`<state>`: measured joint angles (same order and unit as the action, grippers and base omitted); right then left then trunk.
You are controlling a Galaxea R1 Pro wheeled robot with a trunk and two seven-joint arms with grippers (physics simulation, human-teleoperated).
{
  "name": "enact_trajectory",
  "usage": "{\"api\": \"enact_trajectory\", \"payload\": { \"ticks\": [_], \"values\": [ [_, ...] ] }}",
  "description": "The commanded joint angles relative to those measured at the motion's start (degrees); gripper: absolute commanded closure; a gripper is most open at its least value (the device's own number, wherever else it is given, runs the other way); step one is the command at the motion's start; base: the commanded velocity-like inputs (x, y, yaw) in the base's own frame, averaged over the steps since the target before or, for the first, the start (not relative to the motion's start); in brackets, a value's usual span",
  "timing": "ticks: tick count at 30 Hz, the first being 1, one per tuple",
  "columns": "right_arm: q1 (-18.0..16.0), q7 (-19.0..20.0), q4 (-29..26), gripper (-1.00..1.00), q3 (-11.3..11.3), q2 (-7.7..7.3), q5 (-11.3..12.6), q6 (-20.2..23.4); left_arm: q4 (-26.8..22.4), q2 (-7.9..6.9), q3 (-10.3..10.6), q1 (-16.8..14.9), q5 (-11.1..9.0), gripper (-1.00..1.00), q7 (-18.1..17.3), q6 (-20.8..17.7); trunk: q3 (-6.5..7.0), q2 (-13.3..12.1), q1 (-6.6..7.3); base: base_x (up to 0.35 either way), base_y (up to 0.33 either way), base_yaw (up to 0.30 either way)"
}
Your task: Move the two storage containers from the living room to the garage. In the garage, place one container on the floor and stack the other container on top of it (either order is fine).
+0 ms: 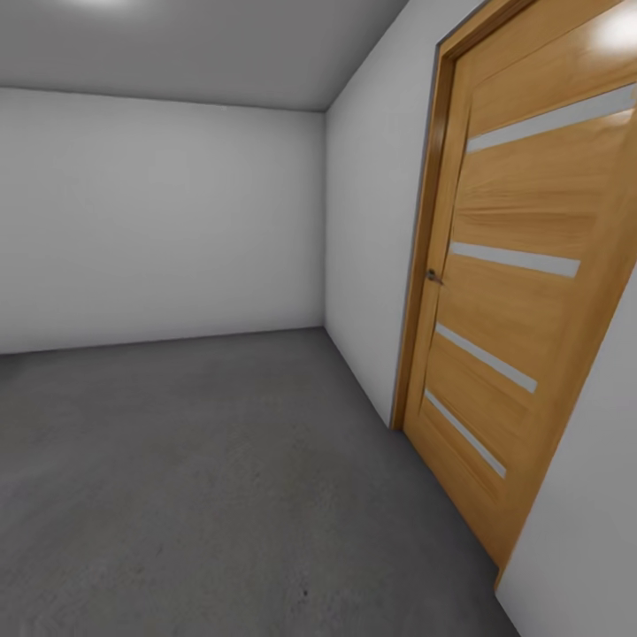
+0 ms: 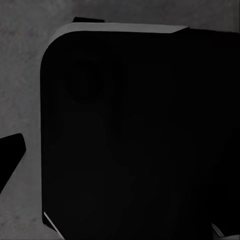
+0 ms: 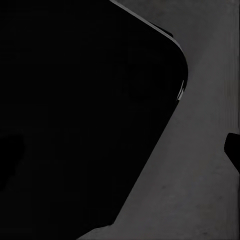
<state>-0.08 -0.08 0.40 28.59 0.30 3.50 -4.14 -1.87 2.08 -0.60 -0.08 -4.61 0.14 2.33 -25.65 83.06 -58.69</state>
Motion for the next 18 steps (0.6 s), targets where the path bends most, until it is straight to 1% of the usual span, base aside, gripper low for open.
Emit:
{"api": "enact_trajectory", "payload": {
  "ticks": [1, 18],
  "values": [
    [-0.01, -0.01, 0.04, -1.0, 0.33, -0.01, 0.37, -0.23, 0.01, 0.02, -0.01, -0.01, -0.48, -1.0, 0.02, 0.13, -0.04, 0.02, -0.04, 0.322, 0.077, 0.0],
    [-0.01, -0.01, 0.04, -1.0, 0.33, -0.29, 0.29, -0.34, 0.01, 0.03, -0.01, -0.01, -0.48, -1.0, 0.0, 0.13, -0.04, 0.02, -0.04, 0.322, 0.092, 0.0]
  ]
}}
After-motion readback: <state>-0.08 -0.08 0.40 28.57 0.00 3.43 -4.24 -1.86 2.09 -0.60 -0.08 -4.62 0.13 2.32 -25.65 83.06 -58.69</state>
